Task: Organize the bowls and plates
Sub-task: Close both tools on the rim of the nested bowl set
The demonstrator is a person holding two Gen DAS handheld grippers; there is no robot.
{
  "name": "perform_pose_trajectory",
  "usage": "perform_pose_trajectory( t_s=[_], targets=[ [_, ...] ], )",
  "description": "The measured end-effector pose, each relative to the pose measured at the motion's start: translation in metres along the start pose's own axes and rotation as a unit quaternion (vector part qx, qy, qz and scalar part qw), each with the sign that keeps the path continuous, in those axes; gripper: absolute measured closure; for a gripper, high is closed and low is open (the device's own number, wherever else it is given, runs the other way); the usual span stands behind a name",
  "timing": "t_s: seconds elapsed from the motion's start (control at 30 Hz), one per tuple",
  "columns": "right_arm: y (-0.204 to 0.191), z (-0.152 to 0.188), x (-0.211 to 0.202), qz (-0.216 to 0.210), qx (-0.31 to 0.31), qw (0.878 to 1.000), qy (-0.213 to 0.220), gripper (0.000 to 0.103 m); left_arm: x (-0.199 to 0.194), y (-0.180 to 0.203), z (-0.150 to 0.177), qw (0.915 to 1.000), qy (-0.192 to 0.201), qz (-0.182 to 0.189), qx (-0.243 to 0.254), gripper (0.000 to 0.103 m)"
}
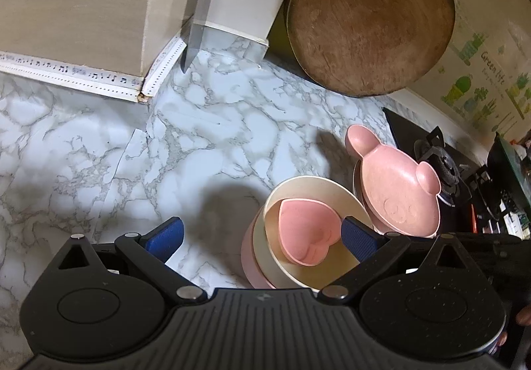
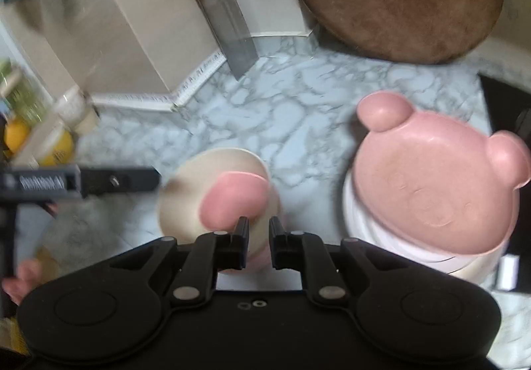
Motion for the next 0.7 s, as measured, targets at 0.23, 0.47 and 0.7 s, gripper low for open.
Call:
perform_pose_trajectory(
  t_s=[0.23,0.47,0.7],
  targets=[
    [0.006,-0.015,0.021,0.019,0.031,0.999,-0.031,0.091,0.025,0.003,-0.002,0.9995,-0.028,-0.014,0.006,0.001],
    [0.005,-0.020,0.038,0.041,0.046,0.996,-0.072,0.090,0.042,0.001,0.002,0.9983,-0.052,-0.026,0.002,0.001],
    [0.009,-0.022,0.054,0.046,0.079,0.990,-0.107,0.089,0.056,-0.005,0.006,0.9963,-0.081,-0.019,-0.024,0.002]
  ],
)
Point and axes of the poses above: each gripper's, at about its wrist camera, not at the fingertips, and x roughly the way its jaws point, y to its right, z to its underside, the point moved 1 cm from there along x, roughly the way its jaws point, and after that the axes turned 1 degree about -x, right-handed, at the moved point
